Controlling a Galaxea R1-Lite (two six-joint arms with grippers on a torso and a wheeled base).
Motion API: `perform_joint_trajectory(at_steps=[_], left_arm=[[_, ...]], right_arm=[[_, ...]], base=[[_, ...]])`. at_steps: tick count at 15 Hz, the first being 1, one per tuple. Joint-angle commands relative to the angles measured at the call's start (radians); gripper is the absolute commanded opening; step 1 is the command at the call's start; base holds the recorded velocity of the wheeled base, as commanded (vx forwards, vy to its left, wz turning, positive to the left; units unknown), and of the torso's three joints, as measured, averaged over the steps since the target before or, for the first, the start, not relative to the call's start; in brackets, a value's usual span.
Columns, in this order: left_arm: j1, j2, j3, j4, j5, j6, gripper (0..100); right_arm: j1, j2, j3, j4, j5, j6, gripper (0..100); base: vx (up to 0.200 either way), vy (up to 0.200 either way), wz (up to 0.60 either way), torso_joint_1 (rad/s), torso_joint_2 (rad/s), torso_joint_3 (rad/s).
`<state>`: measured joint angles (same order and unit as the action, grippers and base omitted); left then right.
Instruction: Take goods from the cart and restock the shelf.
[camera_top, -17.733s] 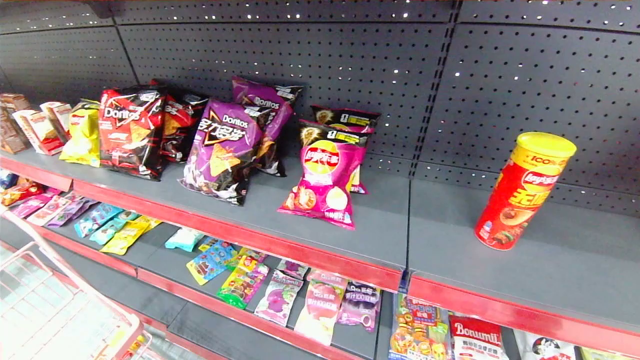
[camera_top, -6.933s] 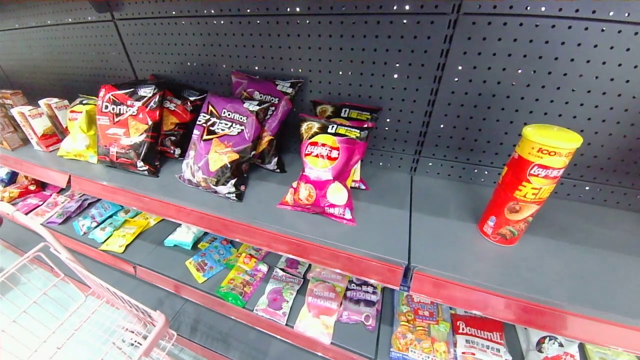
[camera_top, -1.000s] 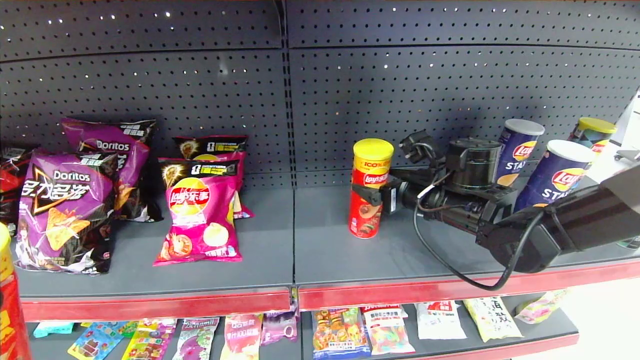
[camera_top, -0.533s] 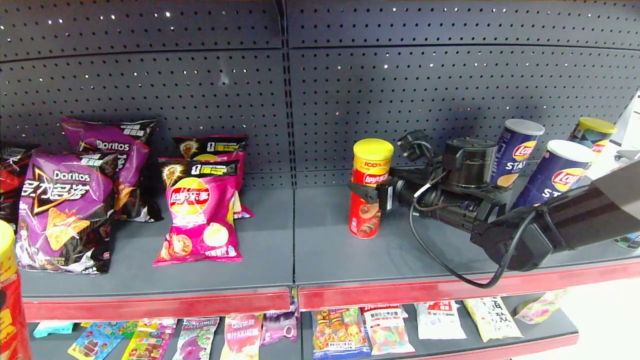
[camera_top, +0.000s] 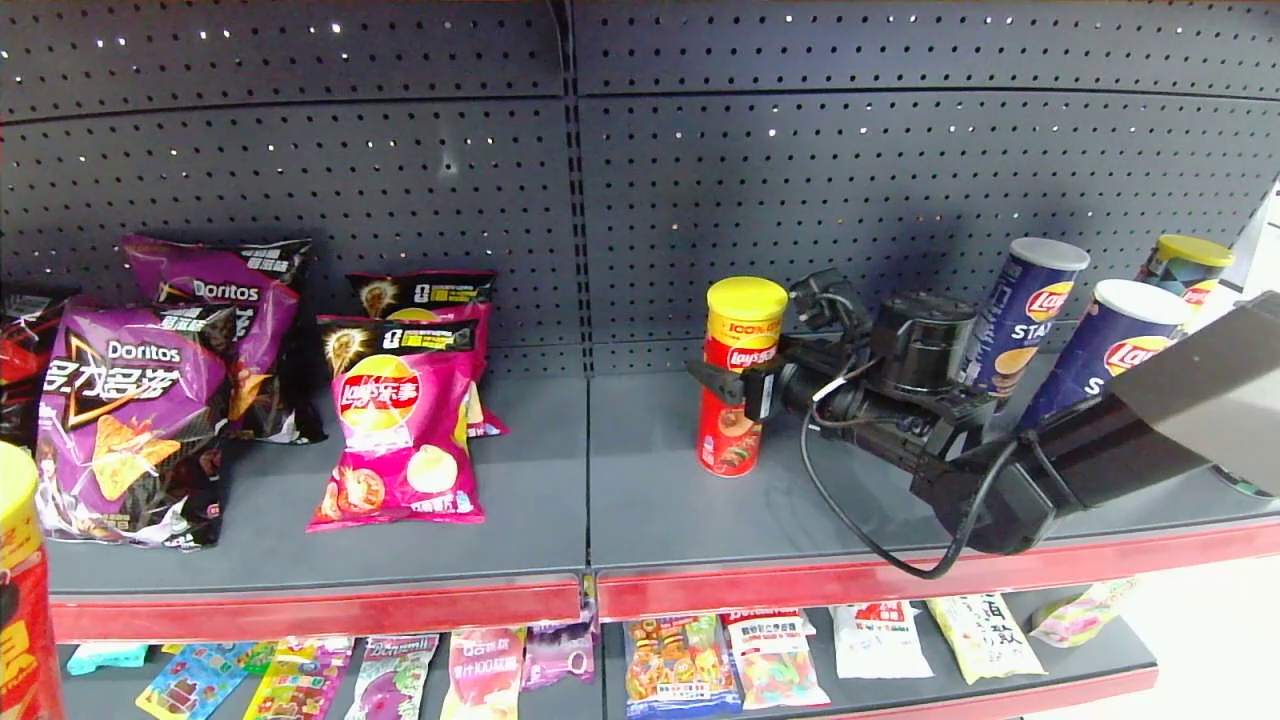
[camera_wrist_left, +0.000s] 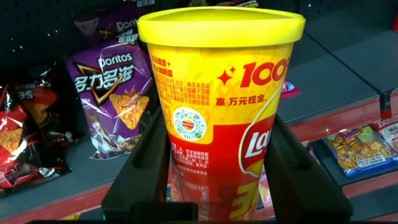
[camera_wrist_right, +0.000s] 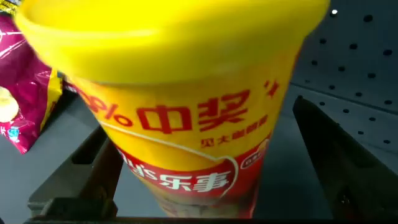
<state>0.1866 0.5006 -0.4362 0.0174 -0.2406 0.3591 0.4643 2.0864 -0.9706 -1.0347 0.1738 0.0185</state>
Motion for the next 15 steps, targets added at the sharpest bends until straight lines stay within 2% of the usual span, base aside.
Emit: perform_joint_trajectory(at_steps=[1, 6, 7, 15], left_arm=[[0.001, 0.003, -0.001, 0.001, 0.0, 0.0, 0], [0.001, 0.003, -0.001, -0.001, 0.0, 0.0, 0], [0.001, 0.001, -0.001, -0.001, 0.0, 0.0, 0], [0.001, -0.005, -0.001, 0.001, 0.0, 0.006, 0]], right_arm=[[-0.001, 0.006, -0.005, -0.001, 0.001, 0.0, 100], [-0.001, 0.014, -0.011, -0.001, 0.001, 0.0, 100], [-0.001, 0.014, -0.013, -0.001, 0.001, 0.0, 0], [0.004, 0.0, 0.02, -0.004, -0.005, 0.008, 0]], base=[[0.0, 0.0, 0.0, 0.0, 0.0, 0.0], [0.0, 0.0, 0.0, 0.0, 0.0, 0.0], [0.0, 0.0, 0.0, 0.0, 0.0, 0.0], [0.0, 0.0, 0.0, 0.0, 0.0, 0.0]])
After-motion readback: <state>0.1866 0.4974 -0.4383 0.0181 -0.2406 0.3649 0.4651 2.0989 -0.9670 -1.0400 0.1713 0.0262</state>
